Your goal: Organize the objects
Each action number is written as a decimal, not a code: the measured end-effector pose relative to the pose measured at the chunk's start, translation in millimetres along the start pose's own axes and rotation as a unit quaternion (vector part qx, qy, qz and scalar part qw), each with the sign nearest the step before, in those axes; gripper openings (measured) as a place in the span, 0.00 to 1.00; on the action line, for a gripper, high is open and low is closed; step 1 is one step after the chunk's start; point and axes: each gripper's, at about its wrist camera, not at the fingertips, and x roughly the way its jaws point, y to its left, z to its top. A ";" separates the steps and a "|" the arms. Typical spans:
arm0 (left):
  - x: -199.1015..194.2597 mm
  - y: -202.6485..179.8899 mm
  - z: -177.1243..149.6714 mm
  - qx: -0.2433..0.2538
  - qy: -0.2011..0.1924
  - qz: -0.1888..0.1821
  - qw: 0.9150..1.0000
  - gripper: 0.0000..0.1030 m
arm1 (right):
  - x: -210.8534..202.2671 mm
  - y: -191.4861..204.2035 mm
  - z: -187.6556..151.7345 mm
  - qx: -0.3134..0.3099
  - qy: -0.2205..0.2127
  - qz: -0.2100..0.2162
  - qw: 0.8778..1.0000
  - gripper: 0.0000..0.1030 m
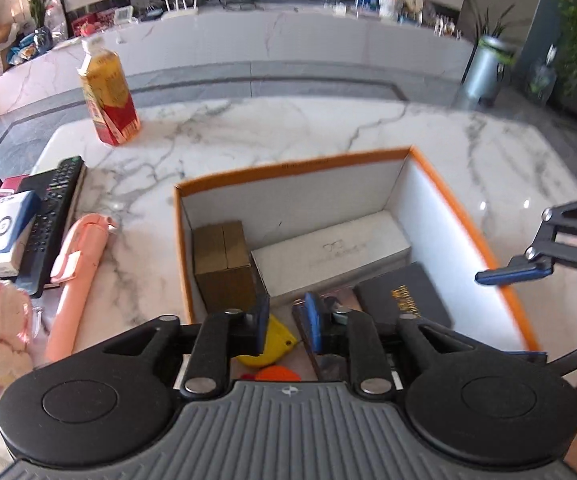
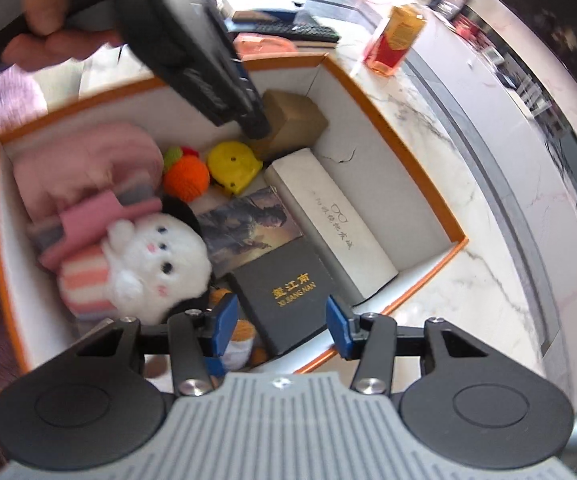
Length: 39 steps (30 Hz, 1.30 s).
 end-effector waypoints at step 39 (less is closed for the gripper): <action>-105.0 -65.6 -155.9 -0.048 -0.216 0.056 0.973 0.84 | -101.6 133.8 -96.4 0.413 -0.172 -0.178 0.876 0.93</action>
